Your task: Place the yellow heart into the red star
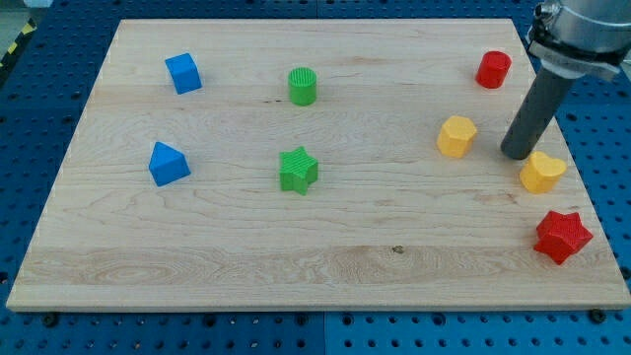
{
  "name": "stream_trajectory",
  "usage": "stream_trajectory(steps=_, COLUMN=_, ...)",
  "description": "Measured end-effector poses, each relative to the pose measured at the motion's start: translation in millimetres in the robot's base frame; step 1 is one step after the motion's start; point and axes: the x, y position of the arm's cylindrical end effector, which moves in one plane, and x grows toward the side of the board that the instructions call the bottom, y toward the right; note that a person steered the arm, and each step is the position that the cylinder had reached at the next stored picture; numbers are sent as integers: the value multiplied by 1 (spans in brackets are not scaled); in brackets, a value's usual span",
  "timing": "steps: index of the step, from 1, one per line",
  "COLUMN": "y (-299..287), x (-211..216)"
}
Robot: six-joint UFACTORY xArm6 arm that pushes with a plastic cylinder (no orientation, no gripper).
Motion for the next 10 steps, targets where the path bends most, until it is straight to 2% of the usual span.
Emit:
stream_trajectory(steps=3, y=11, x=48)
stream_trajectory(steps=4, y=12, x=38)
stream_trajectory(steps=7, y=12, x=68)
stream_trajectory(steps=9, y=12, x=55)
stream_trajectory(steps=10, y=12, x=65)
